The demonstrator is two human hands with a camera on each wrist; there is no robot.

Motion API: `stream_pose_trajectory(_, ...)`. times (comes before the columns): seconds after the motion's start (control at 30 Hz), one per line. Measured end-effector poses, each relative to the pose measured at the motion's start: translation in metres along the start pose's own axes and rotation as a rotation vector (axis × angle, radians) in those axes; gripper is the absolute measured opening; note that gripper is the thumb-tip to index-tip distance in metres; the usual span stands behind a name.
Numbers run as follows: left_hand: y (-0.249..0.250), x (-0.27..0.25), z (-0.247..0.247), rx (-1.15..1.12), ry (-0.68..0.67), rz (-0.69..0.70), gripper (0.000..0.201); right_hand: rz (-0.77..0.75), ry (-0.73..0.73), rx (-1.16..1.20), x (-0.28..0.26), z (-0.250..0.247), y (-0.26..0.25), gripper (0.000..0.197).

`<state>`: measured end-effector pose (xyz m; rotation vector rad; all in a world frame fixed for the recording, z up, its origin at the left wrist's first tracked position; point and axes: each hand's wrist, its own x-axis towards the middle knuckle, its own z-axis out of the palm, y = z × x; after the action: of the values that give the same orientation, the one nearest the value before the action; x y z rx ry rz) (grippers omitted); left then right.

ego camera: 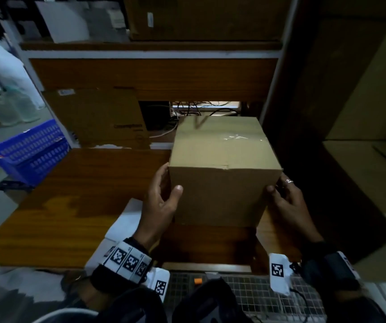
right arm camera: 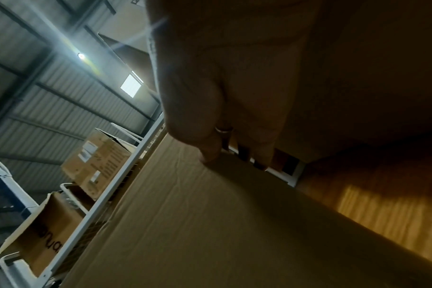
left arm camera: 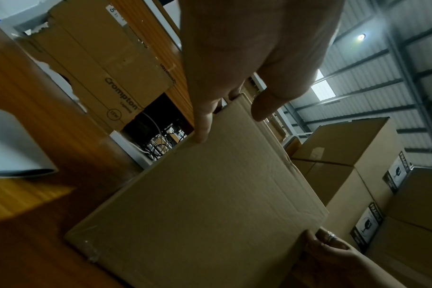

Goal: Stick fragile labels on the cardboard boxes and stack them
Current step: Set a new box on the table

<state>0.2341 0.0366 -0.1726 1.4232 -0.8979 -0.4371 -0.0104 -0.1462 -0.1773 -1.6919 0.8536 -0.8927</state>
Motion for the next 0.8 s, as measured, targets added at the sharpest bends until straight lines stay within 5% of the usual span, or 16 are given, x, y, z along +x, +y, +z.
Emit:
stream_pose_trajectory(0.2, -0.009, -0.003, -0.004, 0.077, 0.016, 0.015, 0.06, -0.023, 0.095, -0.031, 0.003, 0.007, 0.019, 0.051)
stream_pose_trajectory(0.4, -0.056, -0.027, -0.056, 0.424, 0.09, -0.045, 0.053, 0.035, 0.434, -0.093, -0.044, 0.039, 0.053, 0.025)
stream_pose_trajectory(0.5, -0.097, -0.047, -0.096, 0.551, 0.166, -0.129, 0.042, 0.067, 0.301, -0.148, -0.07, 0.061, 0.077, 0.012)
stream_pose_trajectory(0.6, -0.126, -0.067, -0.127, 0.694, 0.179, -0.18, 0.036, -0.027, 0.057, -0.211, -0.085, 0.091, 0.083, 0.022)
stream_pose_trajectory(0.8, -0.171, -0.092, -0.161, 0.852, 0.165, -0.209, 0.035, -0.28, -0.314, -0.274, -0.069, 0.189, 0.064, 0.011)
